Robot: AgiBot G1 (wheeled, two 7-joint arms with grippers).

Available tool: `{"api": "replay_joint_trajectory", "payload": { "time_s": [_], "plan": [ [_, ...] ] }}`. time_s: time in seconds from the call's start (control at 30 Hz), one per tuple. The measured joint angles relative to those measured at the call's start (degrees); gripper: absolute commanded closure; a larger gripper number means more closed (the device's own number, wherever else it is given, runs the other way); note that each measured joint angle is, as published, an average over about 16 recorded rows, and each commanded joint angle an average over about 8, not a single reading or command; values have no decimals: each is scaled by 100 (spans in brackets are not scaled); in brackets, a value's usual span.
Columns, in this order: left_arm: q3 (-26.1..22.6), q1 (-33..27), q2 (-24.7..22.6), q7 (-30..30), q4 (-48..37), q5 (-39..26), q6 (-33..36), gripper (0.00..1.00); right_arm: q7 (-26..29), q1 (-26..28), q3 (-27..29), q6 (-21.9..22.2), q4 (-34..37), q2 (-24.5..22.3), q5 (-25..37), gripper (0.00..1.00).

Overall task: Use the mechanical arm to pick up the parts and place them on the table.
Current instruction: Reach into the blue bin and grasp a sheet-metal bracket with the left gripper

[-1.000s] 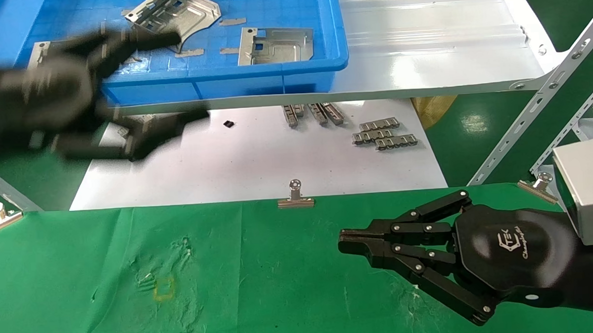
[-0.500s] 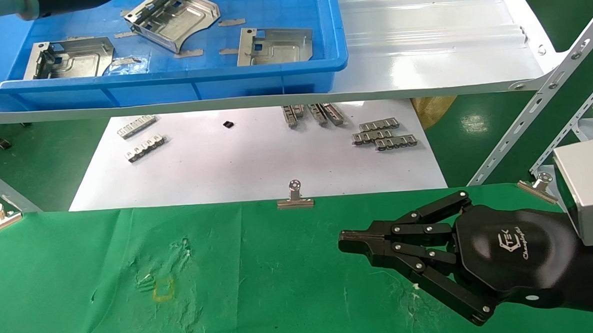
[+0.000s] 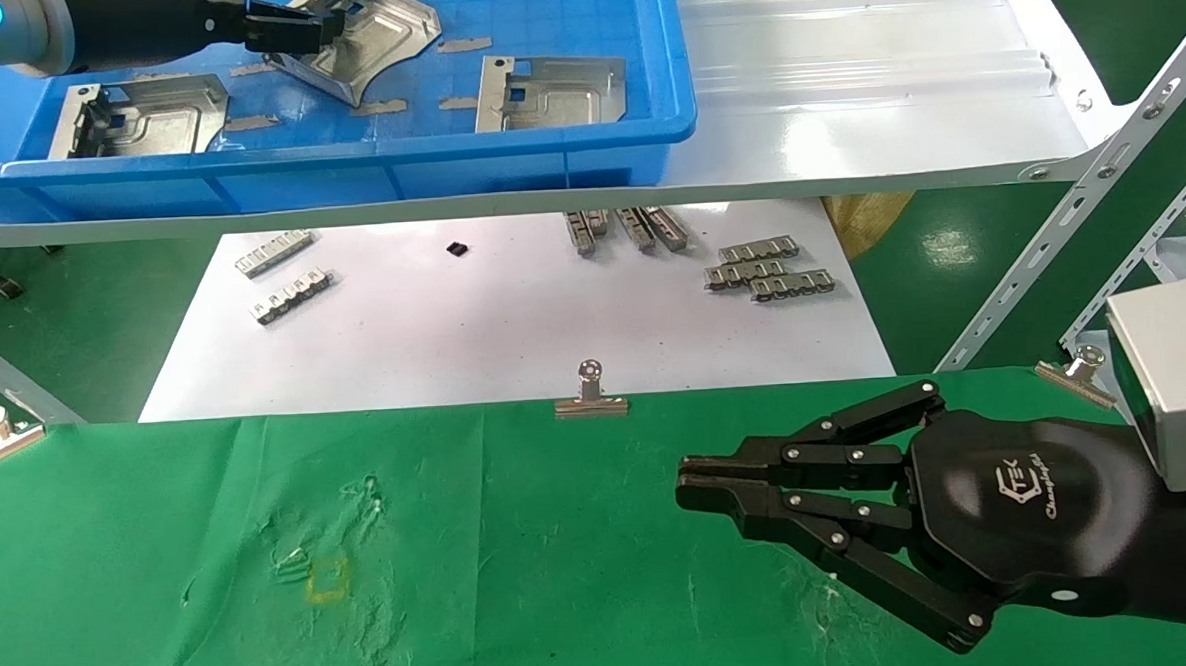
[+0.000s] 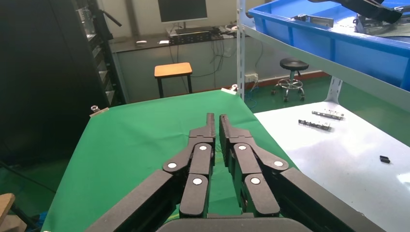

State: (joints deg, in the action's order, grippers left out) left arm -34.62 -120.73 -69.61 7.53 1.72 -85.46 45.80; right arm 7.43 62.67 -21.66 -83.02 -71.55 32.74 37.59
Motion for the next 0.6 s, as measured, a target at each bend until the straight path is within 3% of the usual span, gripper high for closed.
{"api": "replay_joint_trajectory", "payload": {
  "time_s": [0.6],
  "plan": [
    [-24, -50, 45, -61, -126, -34, 196, 100, 0, 0, 0, 0, 0, 0, 0, 0]
  ]
}}
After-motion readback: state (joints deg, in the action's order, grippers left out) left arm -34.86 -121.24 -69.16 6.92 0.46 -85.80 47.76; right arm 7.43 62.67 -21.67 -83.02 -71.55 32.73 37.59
